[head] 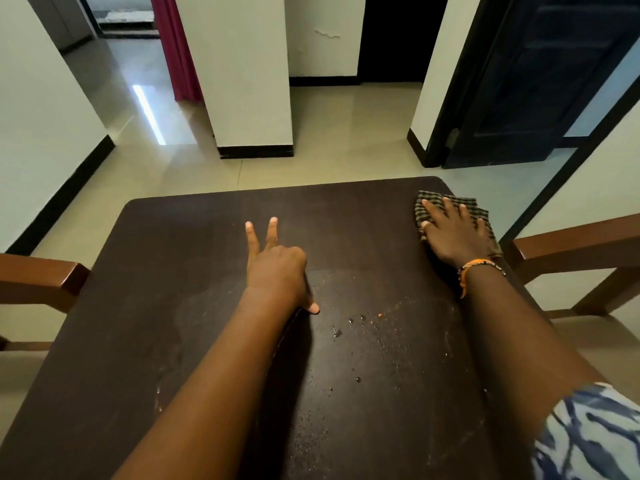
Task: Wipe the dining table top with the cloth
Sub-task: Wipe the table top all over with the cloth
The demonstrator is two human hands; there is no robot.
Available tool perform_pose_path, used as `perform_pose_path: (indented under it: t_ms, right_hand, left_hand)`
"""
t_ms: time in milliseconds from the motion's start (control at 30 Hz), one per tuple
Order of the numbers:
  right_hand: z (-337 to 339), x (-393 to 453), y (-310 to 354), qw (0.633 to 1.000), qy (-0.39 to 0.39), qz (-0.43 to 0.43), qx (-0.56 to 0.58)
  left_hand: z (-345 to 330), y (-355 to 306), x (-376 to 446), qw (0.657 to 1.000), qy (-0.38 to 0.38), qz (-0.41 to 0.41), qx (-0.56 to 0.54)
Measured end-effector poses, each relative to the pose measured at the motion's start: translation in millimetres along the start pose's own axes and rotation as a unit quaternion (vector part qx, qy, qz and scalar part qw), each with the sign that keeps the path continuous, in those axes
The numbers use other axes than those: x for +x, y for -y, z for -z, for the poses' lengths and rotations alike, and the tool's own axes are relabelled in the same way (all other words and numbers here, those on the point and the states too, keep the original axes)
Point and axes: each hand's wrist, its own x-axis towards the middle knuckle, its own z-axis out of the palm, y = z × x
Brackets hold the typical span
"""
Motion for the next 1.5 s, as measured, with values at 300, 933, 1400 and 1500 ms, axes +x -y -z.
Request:
perform_pose_path:
  t_ms: [300,933,1400,1500]
  right_hand:
    - [-35.1,-5.3,172.9,0.956,0.071,0.284,-0.007]
    - [-7.0,52.2,41.0,0.999,-0.046,0.024,0.004]
    - [-17.2,-36.9,63.1,0.963,0.025,0.268,-0.011]
    - [-2.5,-26.1,-0.2,0.985,0.007,0.171,-0.017]
  left_hand:
    - [-1.0,0.1,-0.7,1.0,0.004,-0.004,0.009]
    - [-9.8,0.9,-2.4,1.0,-0.001,0.003,0.009]
    - [-13.1,-0.3,-22.8,0.996,-0.046,0.036,-0.068]
    - [-10.2,-6.7,-31.7,0.997,-0.029,0.015,-0.069]
